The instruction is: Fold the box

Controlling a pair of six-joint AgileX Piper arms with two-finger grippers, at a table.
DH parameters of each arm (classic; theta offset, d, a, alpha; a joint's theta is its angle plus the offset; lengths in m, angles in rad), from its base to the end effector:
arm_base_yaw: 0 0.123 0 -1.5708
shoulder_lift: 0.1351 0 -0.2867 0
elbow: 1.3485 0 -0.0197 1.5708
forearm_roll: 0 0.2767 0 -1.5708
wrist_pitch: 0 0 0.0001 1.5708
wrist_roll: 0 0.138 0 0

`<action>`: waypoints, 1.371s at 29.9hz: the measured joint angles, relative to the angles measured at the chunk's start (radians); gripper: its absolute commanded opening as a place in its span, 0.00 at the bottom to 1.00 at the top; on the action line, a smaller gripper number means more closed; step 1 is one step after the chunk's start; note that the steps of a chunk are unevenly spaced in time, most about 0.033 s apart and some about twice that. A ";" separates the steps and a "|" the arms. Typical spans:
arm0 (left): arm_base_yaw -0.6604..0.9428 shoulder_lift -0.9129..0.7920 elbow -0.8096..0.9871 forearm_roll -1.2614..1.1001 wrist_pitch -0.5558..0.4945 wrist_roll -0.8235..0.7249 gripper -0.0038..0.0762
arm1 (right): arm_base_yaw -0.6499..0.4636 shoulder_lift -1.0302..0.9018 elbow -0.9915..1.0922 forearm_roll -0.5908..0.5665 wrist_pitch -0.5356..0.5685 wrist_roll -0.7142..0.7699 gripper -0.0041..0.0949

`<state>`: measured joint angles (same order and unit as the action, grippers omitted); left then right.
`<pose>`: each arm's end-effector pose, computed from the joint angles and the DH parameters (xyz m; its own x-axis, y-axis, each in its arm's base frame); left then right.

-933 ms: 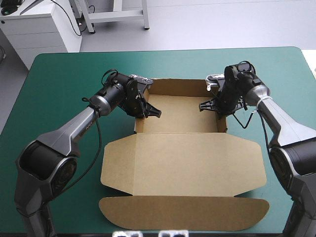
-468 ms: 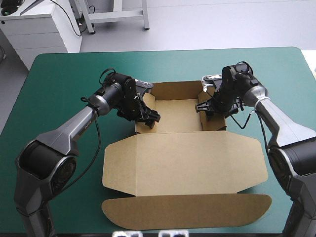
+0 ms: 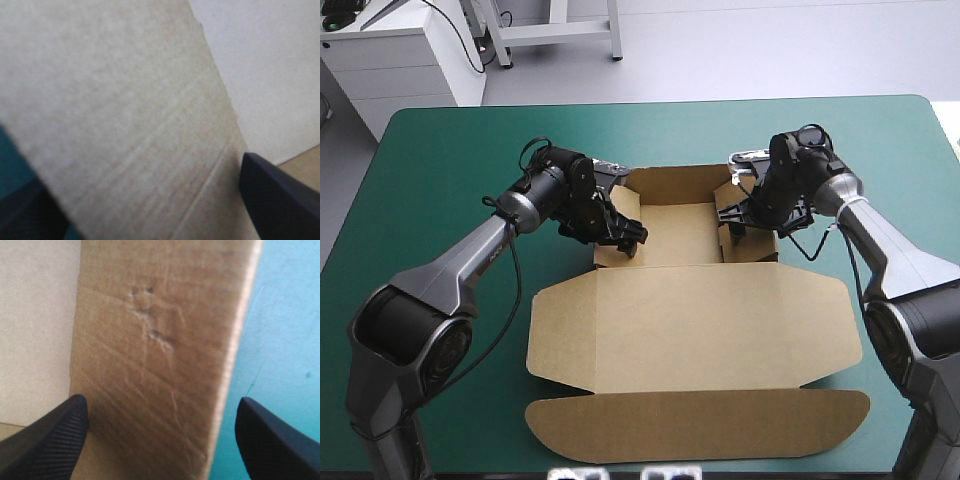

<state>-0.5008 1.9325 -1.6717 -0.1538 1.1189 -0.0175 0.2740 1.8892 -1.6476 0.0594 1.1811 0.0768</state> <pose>0.3862 -0.2331 0.2154 -0.8825 0.3871 -0.2670 0.4359 0.8865 -0.1556 0.4159 0.1248 0.2236 -0.9594 -0.1668 -0.2273 -0.1883 0.9791 0.0763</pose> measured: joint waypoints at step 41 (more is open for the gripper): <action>0.000 -0.845 0.171 0.193 0.121 0.253 0.04 | 0.000 -0.256 -0.009 0.000 -0.056 -0.062 0.79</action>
<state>-0.5008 1.0872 -1.5003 0.0397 1.2404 0.2355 0.2740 1.6337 -1.6567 0.0594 1.1248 0.0145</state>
